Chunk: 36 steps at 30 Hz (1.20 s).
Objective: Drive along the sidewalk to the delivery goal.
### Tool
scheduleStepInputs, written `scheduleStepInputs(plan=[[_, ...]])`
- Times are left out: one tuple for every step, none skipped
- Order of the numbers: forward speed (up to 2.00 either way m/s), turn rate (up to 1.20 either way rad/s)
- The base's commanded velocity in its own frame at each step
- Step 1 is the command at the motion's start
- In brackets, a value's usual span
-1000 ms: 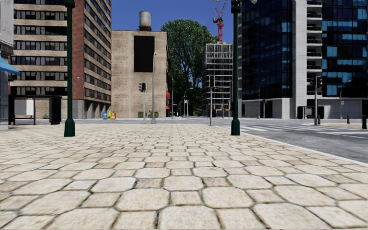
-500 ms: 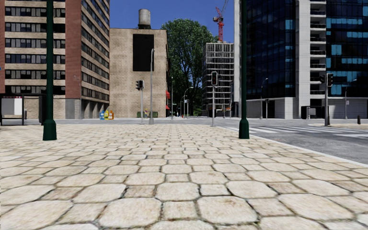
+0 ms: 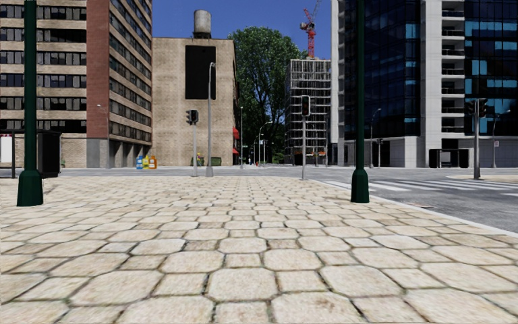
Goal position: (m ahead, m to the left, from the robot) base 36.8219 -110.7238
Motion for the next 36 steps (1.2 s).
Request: scheduleStepInputs(plan=[[2.0, 0.0], [2.0, 0.0], [2.0, 0.0], [2.0, 0.0], [2.0, 0.0], [2.0, 0.0], [2.0, 0.0], [2.0, 0.0], [2.0, 0.0], [2.0, 0.0], [2.0, 0.0], [2.0, 0.0], [2.0, 0.0], [2.0, 0.0], [2.0, 0.0], [2.0, -0.03], [2.0, -0.08], [2.0, -0.1], [2.0, -0.11], [2.0, -0.11], [2.0, -0.12], [2.0, -0.13], [2.0, -0.15], [2.0, -0.18], [2.0, -0.24], [2.0, -0.25], [2.0, -0.25], [2.0, -0.25], [2.0, -0.25], [2.0, -0.25], [2.0, -0.25], [2.0, -0.25], [2.0, -0.25], [2.0, -0.25], [2.0, -0.25], [2.0, -0.25]])
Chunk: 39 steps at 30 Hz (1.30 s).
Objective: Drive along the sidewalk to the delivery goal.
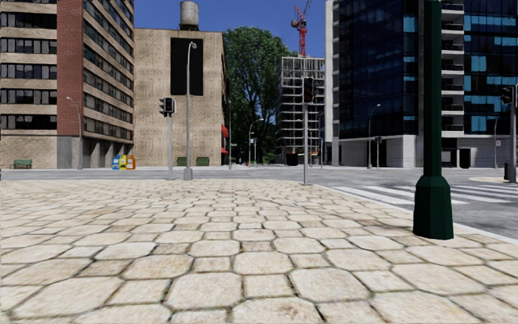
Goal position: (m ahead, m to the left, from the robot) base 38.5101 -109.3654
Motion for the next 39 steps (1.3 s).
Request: scheduleStepInputs(plan=[[2.0, -0.25], [2.0, -0.25], [2.0, -0.25], [2.0, -0.25], [2.0, -0.26], [2.0, -0.26], [2.0, -0.26], [2.0, -0.26], [2.0, -0.26], [2.0, -0.26], [2.0, -0.26], [2.0, -0.26], [2.0, -0.26], [2.0, -0.26], [2.0, -0.26], [2.0, -0.26], [2.0, -0.26], [2.0, -0.26], [2.0, -0.26], [2.0, -0.26], [2.0, -0.26], [2.0, -0.26], [2.0, -0.26], [2.0, -0.26], [2.0, -0.26], [2.0, -0.28], [2.0, -0.3], [2.0, -0.31], [2.0, -0.32], [2.0, -0.32], [2.0, -0.32], [2.0, -0.32], [2.0, -0.36], [2.0, -0.4], [2.0, -0.4], [2.0, -0.42], [2.0, -0.43], [2.0, -0.43], [2.0, -0.43]])
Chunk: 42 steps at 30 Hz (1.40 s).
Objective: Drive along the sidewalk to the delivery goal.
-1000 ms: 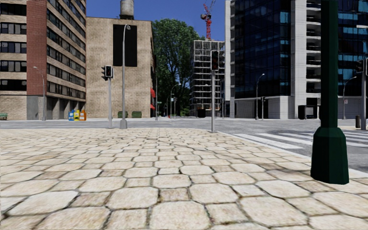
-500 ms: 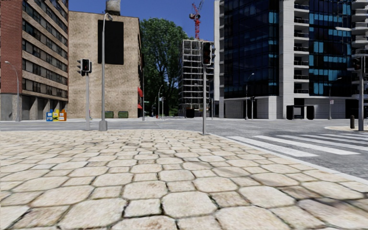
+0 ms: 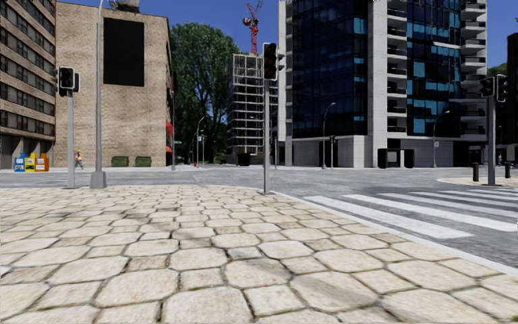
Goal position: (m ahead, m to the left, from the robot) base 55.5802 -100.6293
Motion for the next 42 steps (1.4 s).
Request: scheduleStepInputs(plan=[[2.0, -0.43], [2.0, -0.43], [2.0, -0.43], [2.0, -0.43], [2.0, -0.43], [2.0, -0.43], [2.0, -0.43], [2.0, -0.43], [2.0, -0.44], [2.0, -0.44], [2.0, -0.44], [2.0, -0.44], [2.0, -0.44], [2.0, -0.44], [2.0, -0.44], [2.0, -0.45], [2.0, -0.53], [2.0, -0.57], [2.0, -0.57], [2.0, -0.58], [2.0, -0.58], [2.0, -0.58], [2.0, -0.58], [2.0, -0.58], [2.0, -0.58], [2.0, -0.58], [2.0, -0.58], [2.0, -0.58], [2.0, -0.58], [2.0, -0.58], [2.0, -0.58], [2.0, -0.58], [2.0, -0.58], [2.0, -0.58], [2.0, -0.58], [2.0, -0.58], [2.0, -0.58], [2.0, -0.58], [2.0, -0.58], [2.0, -0.58], [2.0, -0.58], [2.0, -0.58]])
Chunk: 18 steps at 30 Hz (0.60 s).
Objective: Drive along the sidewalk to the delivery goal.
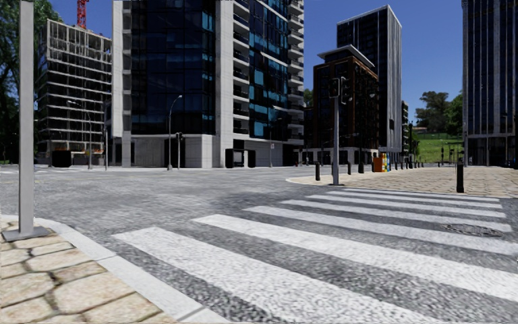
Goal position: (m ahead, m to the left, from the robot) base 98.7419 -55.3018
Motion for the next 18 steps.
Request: scheduleStepInputs(plan=[[2.0, -0.58], [2.0, -0.58], [2.0, -0.58], [2.0, -0.58], [2.0, -0.58], [1.96, -0.58], [1.84, -0.58], [1.84, -0.58], [1.79, -0.58], [1.78, -0.58], [1.77, -0.58], [1.77, -0.58], [1.77, -0.58], [1.77, -0.58], [1.72, -0.58], [1.66, -0.58], [1.62, -0.58], [1.62, -0.58]])
